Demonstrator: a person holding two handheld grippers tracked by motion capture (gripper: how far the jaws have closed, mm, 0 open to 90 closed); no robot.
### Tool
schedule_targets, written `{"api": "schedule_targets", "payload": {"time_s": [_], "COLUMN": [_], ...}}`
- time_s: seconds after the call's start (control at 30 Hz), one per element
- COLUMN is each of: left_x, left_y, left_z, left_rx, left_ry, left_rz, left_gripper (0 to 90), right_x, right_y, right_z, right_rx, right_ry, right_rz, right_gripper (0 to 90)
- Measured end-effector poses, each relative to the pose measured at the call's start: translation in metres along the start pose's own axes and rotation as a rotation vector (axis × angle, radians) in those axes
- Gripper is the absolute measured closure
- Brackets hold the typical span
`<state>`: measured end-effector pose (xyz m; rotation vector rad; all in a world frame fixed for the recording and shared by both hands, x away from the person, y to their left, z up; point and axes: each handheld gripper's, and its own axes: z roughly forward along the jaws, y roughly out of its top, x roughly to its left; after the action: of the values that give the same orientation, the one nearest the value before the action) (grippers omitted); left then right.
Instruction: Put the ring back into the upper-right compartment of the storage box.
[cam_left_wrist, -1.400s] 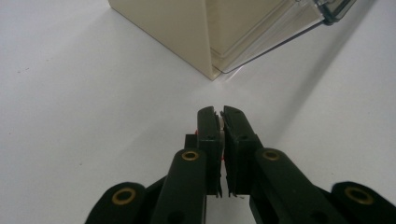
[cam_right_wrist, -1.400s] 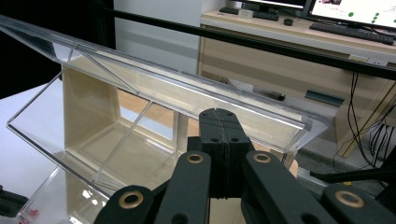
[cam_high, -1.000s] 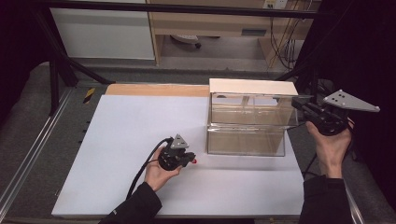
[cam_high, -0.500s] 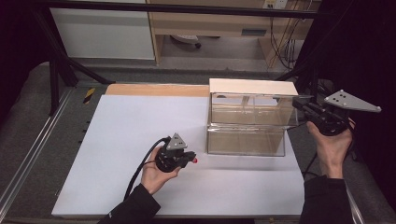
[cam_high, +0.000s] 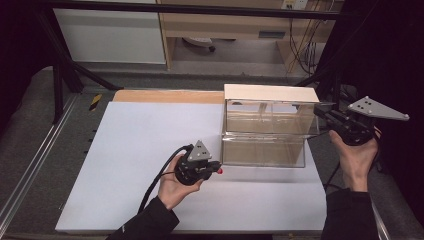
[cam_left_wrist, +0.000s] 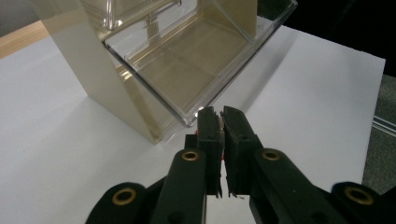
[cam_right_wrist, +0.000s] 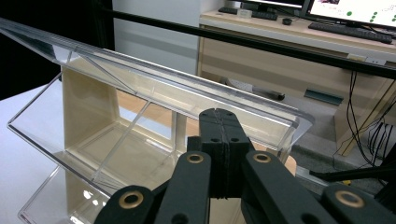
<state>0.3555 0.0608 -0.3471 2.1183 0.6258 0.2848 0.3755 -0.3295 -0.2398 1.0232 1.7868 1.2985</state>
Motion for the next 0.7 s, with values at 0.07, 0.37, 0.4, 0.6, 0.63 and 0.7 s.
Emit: {"api": "schedule_targets", "payload": {"time_s": [0.07, 0.37, 0.4, 0.6, 0.63, 0.7], "left_x": [-0.002, -0.011, -0.011, -0.015, -0.016, -0.017], "left_y": [0.005, 0.022, 0.023, 0.035, 0.037, 0.041], "left_z": [0.001, 0.008, 0.009, 0.013, 0.014, 0.015], "left_rx": [-0.007, -0.022, -0.026, -0.034, -0.038, -0.042], "left_ry": [-0.003, -0.011, -0.013, -0.016, -0.017, -0.017], "left_rz": [0.005, 0.021, 0.022, 0.03, 0.028, 0.03], "left_gripper": [86.0, 86.1, 86.0, 86.0, 86.0, 86.1], "right_x": [0.0, 0.0, 0.0, 0.0, 0.0, 0.0], "right_y": [0.0, 0.0, 0.0, 0.001, 0.001, 0.001], "right_z": [0.0, 0.0, 0.0, 0.0, 0.0, 0.0], "right_rx": [-0.002, 0.0, -0.001, 0.004, 0.004, 0.004], "right_ry": [-0.001, 0.001, 0.001, 0.002, 0.002, 0.002], "right_rz": [-0.002, 0.005, 0.003, 0.003, 0.004, 0.003], "right_gripper": [90.0, 90.0, 90.0, 90.0, 90.0, 90.0]}}
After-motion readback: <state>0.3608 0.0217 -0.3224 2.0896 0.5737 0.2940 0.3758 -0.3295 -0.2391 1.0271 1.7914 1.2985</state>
